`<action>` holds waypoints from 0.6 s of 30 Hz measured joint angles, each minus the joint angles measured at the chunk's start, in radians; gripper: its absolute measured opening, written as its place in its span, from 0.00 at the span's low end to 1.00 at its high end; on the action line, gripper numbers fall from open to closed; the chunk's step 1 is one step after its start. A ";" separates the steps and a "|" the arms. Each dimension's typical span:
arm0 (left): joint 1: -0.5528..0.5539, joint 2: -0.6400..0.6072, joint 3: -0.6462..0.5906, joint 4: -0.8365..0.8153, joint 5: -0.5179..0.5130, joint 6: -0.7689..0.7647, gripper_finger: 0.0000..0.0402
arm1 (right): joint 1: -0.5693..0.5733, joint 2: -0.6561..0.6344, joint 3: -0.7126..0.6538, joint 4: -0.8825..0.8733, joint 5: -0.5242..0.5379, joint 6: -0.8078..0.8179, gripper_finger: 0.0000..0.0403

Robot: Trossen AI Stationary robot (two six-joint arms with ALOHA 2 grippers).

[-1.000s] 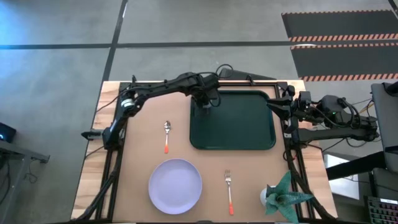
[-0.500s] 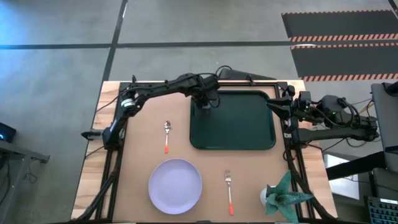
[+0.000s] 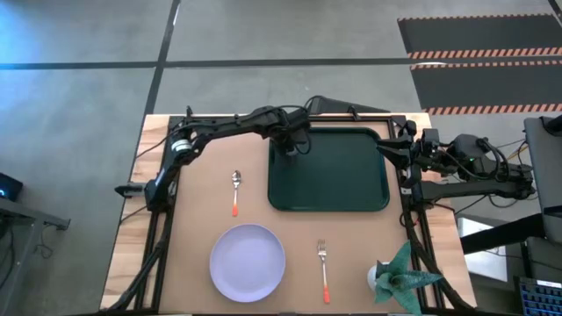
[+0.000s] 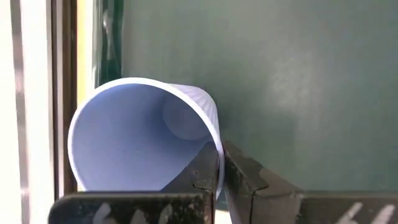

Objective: Pick and place plate/cup/fork/spoon on tray
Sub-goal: Put the blue cup on the black tray

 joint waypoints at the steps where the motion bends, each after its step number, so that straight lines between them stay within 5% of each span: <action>1: -0.001 0.000 0.006 0.003 0.000 -0.001 0.00 | 0.000 0.000 0.000 0.000 0.000 0.000 0.20; 11: 0.000 -0.004 0.014 -0.013 -0.001 0.007 0.01 | 0.000 0.000 0.000 0.000 0.000 0.000 0.20; 18: -0.001 -0.004 0.008 -0.027 -0.006 0.008 0.19 | 0.000 0.000 0.000 0.001 0.001 -0.001 0.20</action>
